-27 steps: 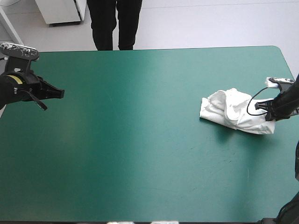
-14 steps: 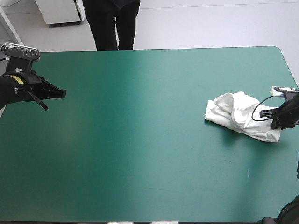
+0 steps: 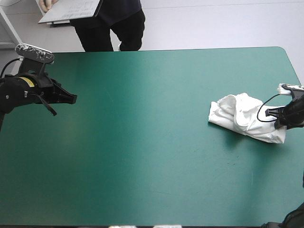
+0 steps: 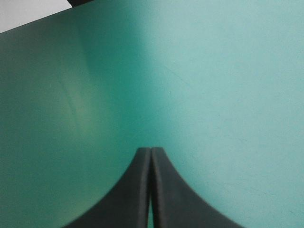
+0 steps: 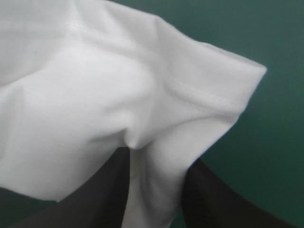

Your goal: Fold the cloth

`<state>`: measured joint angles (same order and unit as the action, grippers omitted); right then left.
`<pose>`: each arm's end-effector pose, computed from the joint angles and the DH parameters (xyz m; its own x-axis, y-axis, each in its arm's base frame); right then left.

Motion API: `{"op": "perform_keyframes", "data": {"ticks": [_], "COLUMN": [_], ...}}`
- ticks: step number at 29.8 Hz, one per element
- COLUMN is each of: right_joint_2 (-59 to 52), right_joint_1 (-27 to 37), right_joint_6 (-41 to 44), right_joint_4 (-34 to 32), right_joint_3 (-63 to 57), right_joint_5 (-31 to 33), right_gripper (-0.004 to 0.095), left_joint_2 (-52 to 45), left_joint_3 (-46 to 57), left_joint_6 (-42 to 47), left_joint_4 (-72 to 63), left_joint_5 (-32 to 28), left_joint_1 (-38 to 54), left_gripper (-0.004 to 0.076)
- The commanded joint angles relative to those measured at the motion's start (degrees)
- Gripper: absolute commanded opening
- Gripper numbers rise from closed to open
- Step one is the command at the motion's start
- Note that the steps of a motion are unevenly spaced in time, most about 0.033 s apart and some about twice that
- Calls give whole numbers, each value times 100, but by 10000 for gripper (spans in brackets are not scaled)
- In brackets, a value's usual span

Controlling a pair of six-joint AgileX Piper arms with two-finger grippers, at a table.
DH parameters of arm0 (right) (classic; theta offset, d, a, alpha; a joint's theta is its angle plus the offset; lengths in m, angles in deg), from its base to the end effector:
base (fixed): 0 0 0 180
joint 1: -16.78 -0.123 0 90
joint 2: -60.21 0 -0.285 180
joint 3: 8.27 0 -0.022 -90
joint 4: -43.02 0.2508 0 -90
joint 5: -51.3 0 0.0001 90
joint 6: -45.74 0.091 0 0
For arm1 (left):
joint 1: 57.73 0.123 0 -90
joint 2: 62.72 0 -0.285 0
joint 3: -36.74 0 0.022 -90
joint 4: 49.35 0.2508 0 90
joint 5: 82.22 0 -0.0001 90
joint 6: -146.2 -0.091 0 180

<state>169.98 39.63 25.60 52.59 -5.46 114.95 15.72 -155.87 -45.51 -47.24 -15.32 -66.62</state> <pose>0.3350 -0.1264 0.2504 -0.9724 0.1165 -0.2024 0.0989 0.9905 0.0952 0.2272 -0.0324 0.4632 -0.6260 0.3175 -0.7122 0.2723 0.9449 0.1819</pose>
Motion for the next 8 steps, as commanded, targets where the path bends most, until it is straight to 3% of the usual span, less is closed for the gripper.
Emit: {"op": "perform_keyframes", "data": {"ticks": [1, 8], "right_joint_2": [-414, -753], "right_joint_1": [41, 41], "right_joint_6": [-60, 72], "right_joint_4": [88, 608], "right_joint_3": [288, 871], "right_joint_5": [-25, 219], "right_gripper": [423, 424], "left_joint_2": [-144, -144], "left_joint_3": [-127, -127], "left_joint_6": [3, 30], "left_joint_4": [91, 264], "left_joint_5": [-267, -242], "left_joint_1": [-145, -291], "left_gripper": [-9, -9]}}
